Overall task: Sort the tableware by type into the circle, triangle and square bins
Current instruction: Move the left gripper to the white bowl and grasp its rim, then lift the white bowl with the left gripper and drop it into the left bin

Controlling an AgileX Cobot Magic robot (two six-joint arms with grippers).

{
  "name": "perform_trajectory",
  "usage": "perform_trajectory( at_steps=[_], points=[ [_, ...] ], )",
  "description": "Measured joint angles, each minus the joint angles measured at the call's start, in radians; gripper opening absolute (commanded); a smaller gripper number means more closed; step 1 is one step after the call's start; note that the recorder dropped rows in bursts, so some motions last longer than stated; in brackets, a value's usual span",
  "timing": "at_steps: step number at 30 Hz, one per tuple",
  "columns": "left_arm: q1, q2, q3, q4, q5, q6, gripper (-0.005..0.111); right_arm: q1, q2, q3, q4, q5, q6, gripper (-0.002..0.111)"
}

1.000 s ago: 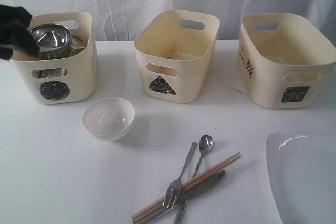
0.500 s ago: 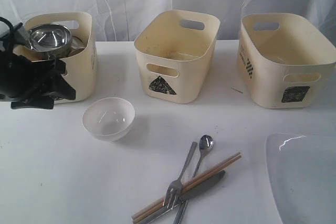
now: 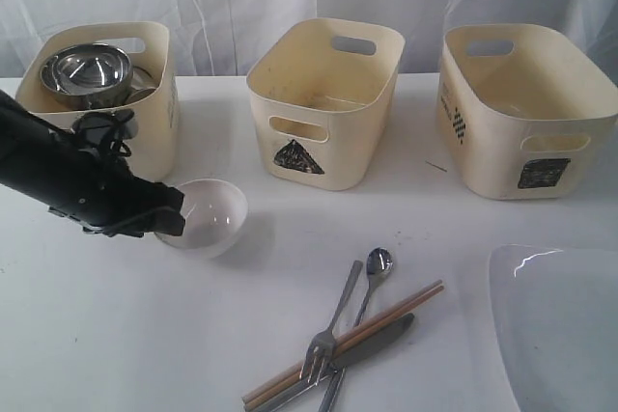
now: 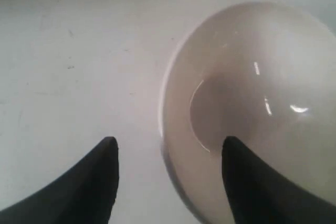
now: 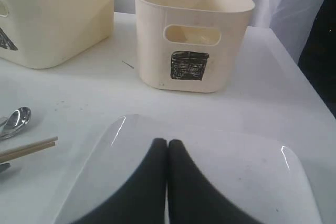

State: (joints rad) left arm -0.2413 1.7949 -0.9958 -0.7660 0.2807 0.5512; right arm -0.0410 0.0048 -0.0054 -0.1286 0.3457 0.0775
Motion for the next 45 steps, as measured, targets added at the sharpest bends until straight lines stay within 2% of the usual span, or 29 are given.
perform_trajectory(
  at_steps=[5, 7, 10, 13, 14, 23, 29, 31, 34, 37, 41, 45],
  points=[
    [-0.002, 0.043, 0.0, 0.0, -0.036, 0.003, 0.061, 0.0, 0.0, 0.0, 0.0, 0.0, 0.0, 0.0],
    [-0.002, 0.052, 0.0, 0.0, -0.047, 0.005, 0.057, 0.0, 0.0, 0.0, 0.0, 0.0, 0.0, 0.0],
    [-0.002, 0.054, 0.0, 0.0, -0.06, 0.005, 0.041, 0.0, 0.0, 0.0, 0.0, 0.0, 0.0, 0.0],
    [-0.002, 0.058, 0.0, 0.0, -0.062, 0.005, 0.014, 0.0, 0.0, 0.0, 0.0, 0.0, 0.0, 0.0],
    [-0.002, 0.058, 0.0, -0.006, -0.059, 0.005, 0.002, 0.0, 0.0, 0.0, 0.0, 0.0, 0.0, 0.0],
    [-0.004, -0.032, 0.0, 0.008, -0.013, 0.003, 0.0, 0.0, 0.0, 0.0, 0.0, 0.0, 0.0, 0.0],
    [-0.004, -0.253, 0.001, 0.045, 0.006, 0.007, 0.0, 0.0, 0.0, 0.0, 0.0, 0.0, 0.0, 0.0],
    [-0.004, -0.348, 0.001, 0.053, -0.025, 0.022, 0.0, 0.0, 0.0, 0.0, 0.0, 0.0, 0.0, 0.0],
    [-0.004, -0.469, 0.001, 0.06, -0.148, 0.086, 0.0, 0.0, 0.0, 0.0, 0.0, 0.0, 0.0, 0.0],
    [-0.004, -0.551, 0.001, 0.062, -0.364, 0.169, 0.0, 0.0, 0.0, 0.0, 0.0, 0.0, 0.0, 0.0],
    [-0.004, -0.569, 0.001, 0.062, -0.646, 0.191, 0.0, 0.0, 0.0, 0.0, 0.0, 0.0, 0.0, 0.0],
    [-0.004, -0.512, 0.001, 0.062, -0.898, 0.154, 0.0, 0.0, 0.0, 0.0, 0.0, 0.0, 0.0, 0.0]
  ],
)
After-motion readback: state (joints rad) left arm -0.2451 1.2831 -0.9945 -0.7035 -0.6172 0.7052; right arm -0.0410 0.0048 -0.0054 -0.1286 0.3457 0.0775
